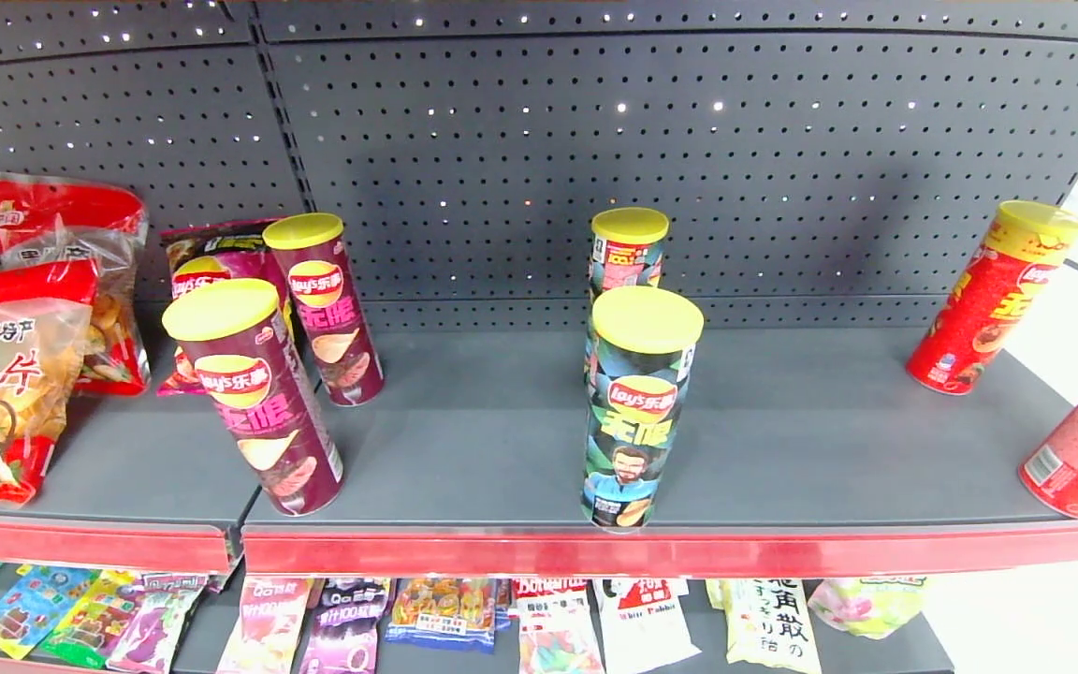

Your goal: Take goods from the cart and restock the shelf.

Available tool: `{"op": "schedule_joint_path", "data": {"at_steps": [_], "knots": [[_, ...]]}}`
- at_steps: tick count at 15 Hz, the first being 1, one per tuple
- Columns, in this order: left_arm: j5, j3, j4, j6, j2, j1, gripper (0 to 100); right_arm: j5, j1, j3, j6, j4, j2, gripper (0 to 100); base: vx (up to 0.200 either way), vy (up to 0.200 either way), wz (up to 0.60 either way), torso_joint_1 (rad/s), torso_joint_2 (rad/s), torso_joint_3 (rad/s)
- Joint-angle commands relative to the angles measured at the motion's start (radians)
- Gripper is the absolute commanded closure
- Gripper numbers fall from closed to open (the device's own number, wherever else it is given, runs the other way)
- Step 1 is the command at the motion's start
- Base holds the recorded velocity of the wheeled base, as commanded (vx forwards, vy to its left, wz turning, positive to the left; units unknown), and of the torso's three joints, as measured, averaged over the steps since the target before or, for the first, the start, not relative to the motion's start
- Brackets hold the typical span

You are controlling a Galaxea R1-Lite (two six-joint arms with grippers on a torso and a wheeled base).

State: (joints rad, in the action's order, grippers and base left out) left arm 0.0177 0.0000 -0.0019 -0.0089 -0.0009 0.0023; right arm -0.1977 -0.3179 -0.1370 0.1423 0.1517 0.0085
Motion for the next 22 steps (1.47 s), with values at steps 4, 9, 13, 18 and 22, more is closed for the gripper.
{"op": "schedule_joint_path", "data": {"at_steps": [4,9,13,18,22], "knots": [[0.001,0.000,0.000,0.000,0.001,0.001,0,0.029,-0.001,0.022,-0.027,-0.006,-0.009,0,0.000,0.000,0.00,0.000,0.00,0.000],[0.001,0.000,0.000,0.000,0.001,0.001,0,0.067,0.011,0.042,-0.040,-0.003,-0.009,0,0.000,0.000,0.00,0.000,0.00,0.000],[0.001,0.000,0.000,0.000,0.001,0.001,0,0.058,0.014,0.042,-0.109,0.002,-0.009,0,0.000,0.000,0.00,0.000,0.00,0.000],[0.001,0.000,-0.001,0.000,0.001,0.001,0,0.044,0.080,0.028,-0.104,-0.031,0.119,0,0.000,0.000,0.00,0.000,0.00,0.000],[0.001,0.000,-0.001,0.000,0.001,0.001,0,0.101,0.316,0.060,-0.076,-0.038,0.021,0,0.000,0.000,0.00,0.000,0.00,0.000]]}}
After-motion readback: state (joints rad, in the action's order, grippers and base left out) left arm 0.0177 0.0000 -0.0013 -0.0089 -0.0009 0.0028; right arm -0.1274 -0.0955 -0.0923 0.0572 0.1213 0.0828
